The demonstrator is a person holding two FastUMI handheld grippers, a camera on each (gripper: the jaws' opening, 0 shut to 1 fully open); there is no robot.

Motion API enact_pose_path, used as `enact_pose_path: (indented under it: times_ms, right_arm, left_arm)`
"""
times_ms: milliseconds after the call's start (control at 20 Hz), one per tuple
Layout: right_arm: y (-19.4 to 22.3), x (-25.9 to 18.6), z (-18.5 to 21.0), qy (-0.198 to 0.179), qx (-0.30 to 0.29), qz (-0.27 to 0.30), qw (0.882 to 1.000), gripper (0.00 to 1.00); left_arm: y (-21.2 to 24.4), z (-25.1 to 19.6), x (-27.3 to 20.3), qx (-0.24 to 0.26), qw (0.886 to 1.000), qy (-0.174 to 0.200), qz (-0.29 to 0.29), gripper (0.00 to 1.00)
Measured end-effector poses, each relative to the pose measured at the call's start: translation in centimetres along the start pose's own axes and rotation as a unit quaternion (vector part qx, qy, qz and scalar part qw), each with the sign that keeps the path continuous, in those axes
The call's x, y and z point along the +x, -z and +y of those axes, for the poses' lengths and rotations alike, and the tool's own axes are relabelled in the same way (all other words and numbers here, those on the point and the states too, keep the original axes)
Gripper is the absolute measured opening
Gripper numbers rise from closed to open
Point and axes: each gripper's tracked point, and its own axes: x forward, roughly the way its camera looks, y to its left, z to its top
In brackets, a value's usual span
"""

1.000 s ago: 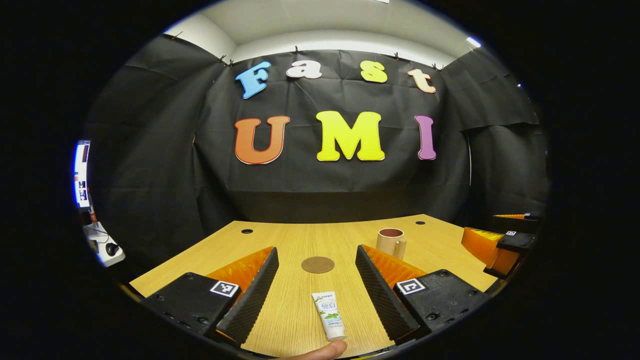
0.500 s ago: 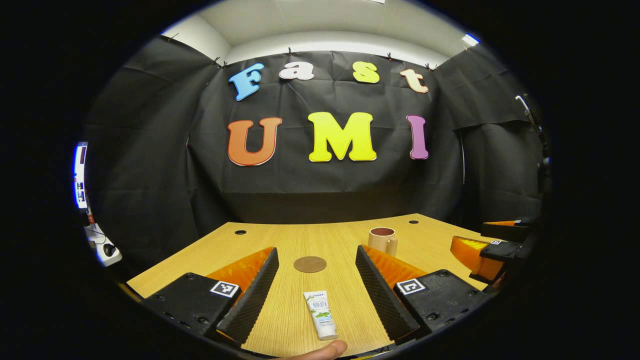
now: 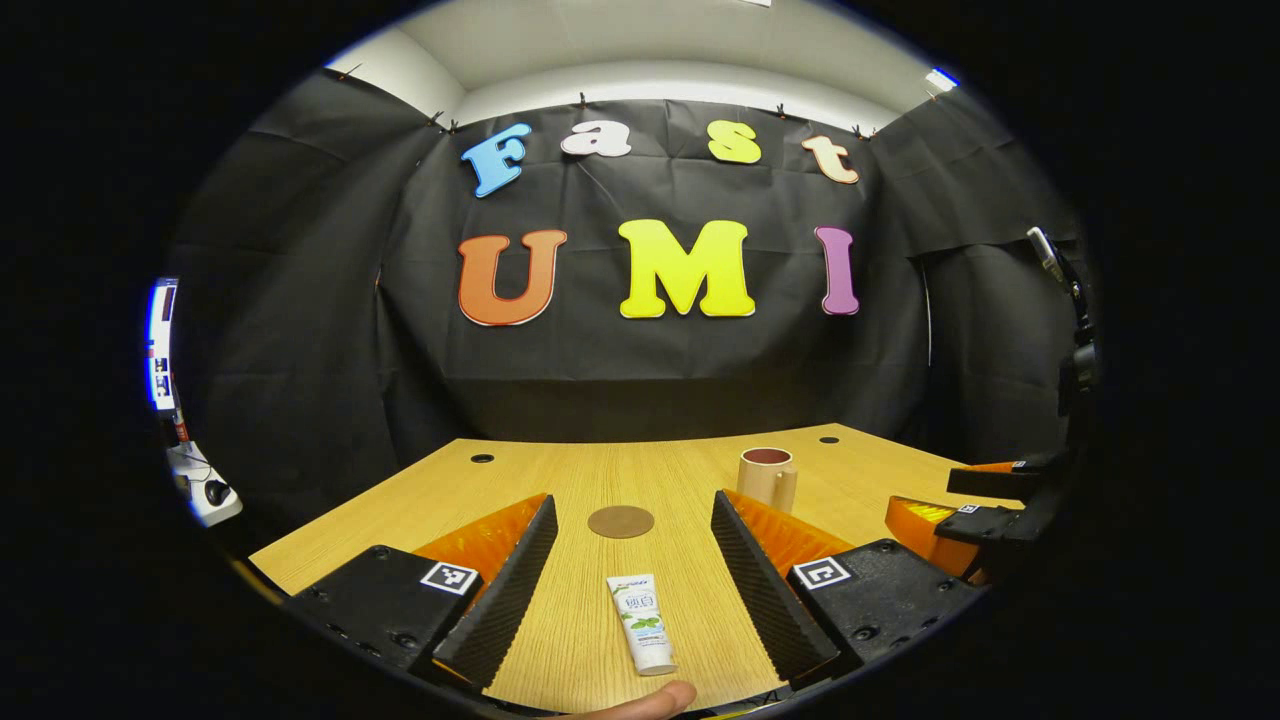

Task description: Put the toothbrush and toothpaste on the desktop into the cup, then pick up the cup and place it on the coaster on the desktop.

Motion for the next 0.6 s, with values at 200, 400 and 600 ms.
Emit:
enact_pose_path:
  times_ms: [200, 400, 600]
  right_arm:
    - [1.5, 1.3, -0.3, 0.004, 0.004, 0.024, 1.000, 0.97]
    - [1.7, 2.0, -0.7, 0.011, -0.009, 0.024, 1.000, 0.97]
    - [2.3, 2.8, -0.4, 0.008, -0.018, 0.039, 0.999, 0.97]
  left_arm:
    - [0.7, 0.2, 0.2, -0.001, 1.000, -0.001, 0.006, 0.98]
    - [1.5, 0.7, 0.9, -0.001, 1.000, -0.008, 0.015, 0.98]
    - [2.0, 1.2, 1.3, -0.004, 1.000, -0.013, 0.019, 0.98]
